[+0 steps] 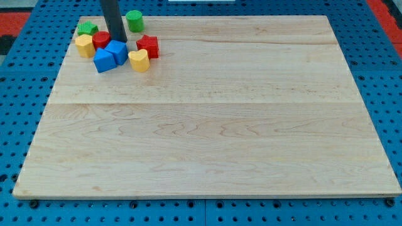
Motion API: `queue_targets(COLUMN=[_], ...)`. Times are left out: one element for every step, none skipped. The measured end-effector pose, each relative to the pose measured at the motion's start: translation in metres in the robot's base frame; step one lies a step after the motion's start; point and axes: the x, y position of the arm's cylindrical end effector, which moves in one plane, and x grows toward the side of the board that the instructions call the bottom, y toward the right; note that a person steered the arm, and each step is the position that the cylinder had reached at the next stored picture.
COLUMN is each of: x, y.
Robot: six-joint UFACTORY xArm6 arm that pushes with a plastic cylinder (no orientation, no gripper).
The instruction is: Slide the red star slightly left
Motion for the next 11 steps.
queue_targets(x=[0.007, 0.022, 0.036, 0.017, 0.003, 0.006, 0.008, 0.010, 0.010, 0.010, 0.030], y=[-0.018, 0.005, 0.070, 0.064, 0.053, 0.030, 0.131, 0.243, 0.272, 0.290, 0.295])
